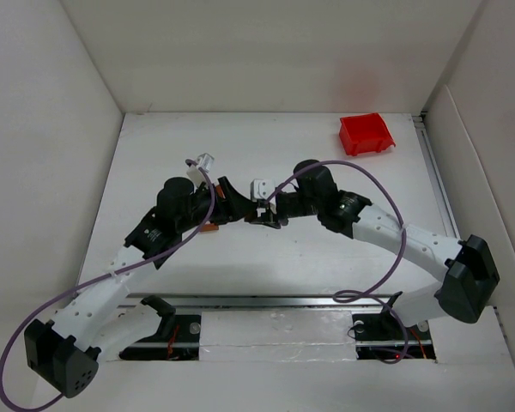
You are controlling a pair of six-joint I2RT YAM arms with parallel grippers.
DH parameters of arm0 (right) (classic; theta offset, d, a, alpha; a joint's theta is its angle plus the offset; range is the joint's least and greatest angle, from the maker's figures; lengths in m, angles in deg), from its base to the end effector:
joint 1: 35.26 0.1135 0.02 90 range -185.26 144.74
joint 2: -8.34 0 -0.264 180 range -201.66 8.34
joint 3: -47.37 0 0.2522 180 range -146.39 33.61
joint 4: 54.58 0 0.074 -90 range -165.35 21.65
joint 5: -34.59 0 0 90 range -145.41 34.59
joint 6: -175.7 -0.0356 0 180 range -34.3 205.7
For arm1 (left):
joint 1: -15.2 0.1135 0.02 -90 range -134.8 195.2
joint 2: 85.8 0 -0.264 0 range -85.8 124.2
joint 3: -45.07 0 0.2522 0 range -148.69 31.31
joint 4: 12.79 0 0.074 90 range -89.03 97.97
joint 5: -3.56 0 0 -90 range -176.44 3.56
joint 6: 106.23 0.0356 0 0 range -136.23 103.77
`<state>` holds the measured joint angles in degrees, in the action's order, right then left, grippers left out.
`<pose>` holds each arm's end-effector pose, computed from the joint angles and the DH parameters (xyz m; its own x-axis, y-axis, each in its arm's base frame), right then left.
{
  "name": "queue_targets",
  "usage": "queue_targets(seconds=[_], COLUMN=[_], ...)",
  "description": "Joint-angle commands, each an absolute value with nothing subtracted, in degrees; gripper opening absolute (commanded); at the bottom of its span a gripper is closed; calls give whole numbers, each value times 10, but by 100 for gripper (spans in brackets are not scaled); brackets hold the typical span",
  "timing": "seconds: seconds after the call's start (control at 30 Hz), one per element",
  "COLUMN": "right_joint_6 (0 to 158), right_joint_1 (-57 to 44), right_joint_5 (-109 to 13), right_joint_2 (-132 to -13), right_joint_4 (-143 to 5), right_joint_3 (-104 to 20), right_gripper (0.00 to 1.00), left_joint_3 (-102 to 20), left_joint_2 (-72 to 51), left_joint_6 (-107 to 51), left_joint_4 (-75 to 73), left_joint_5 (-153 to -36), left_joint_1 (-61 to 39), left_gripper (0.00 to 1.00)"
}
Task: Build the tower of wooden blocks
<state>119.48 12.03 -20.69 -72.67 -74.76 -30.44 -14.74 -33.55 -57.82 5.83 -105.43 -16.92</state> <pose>0.2058 0.2528 0.3192 0.3092 -0.3388 -0.8886 -0.9464 -0.0180 -0.3225 0.1751 -0.1236 0.3348 -0.6348 -0.3426 -0.6926 0.4705 0.5397 -0.6982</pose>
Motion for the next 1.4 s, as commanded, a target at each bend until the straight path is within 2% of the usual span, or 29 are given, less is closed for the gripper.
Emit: queue_targets(seconds=[0.0,0.1,0.17,0.3,0.33,0.37,0.47,0.53,0.63,0.73,0.77,0.83,0.87,0.9,1.0,1.03,1.07,1.13,1.17,1.3,1.37], right_joint_6=[1209,1210,1210,1209,1210,1210,1212,1215,1218,1221,1220,1218,1215,1203,1187,1179,1173,1155,1147,1099,1062], right_joint_1=[128,128,128,128,128,128,133,133,140,146,146,146,146,146,146,146,146,146,146,139,147], right_joint_5=[-211,-215,-214,-213,-209,-209,-206,-207,-211,-224,-225,-223,-221,-228,-231,-239,-249,-277,-286,-317,-402], right_joint_2=[-700,-694,-686,-670,-666,-666,-670,-675,-679,-682,-682,-683,-682,-681,-681,-682,-683,-680,-678,-644,-621], right_joint_4=[-726,-728,-726,-719,-721,-721,-731,-738,-748,-748,-747,-744,-733,-714,-693,-691,-668,-655,-638,-587,-543], right_joint_3=[-327,-326,-322,-313,-313,-313,-320,-324,-331,-332,-332,-331,-329,-324,-313,-307,-305,-298,-289,-248,-231], right_gripper=[1,1,1,1,2,2,4,4,5,5,5,7,13,30,35,42,61,78,100,100,100], left_joint_3=[-137,-135,-136,-135,-133,-133,-135,-138,-143,-146,-147,-147,-146,-142,-138,-137,-139,-140,-141,-146,-148], left_joint_2=[-340,-338,-336,-339,-339,-340,-339,-338,-339,-340,-340,-340,-342,-346,-351,-352,-354,-356,-360,-364,-364], left_joint_6=[-583,-579,-576,-570,-568,-568,-566,-565,-558,-557,-556,-558,-559,-562,-572,-575,-580,-582,-583,-589,-592], left_joint_4=[28,33,40,45,42,42,38,37,39,38,36,37,35,28,19,18,18,19,21,25,27], left_joint_5=[-1068,-1068,-1065,-1061,-1060,-1060,-1064,-1066,-1071,-1075,-1078,-1076,-1075,-1074,-1073,-1068,-1067,-1054,-1047,-1011,-988], left_joint_1=[-167,-167,-167,-167,-167,-167,-167,-167,-167,-167,-167,-167,-167,-167,-167,-167,-167,-167,-167,-167,-167], left_gripper=[53,55,60,59,50,49,38,36,27,17,8,0,0,0,0,0,0,0,0,0,0])
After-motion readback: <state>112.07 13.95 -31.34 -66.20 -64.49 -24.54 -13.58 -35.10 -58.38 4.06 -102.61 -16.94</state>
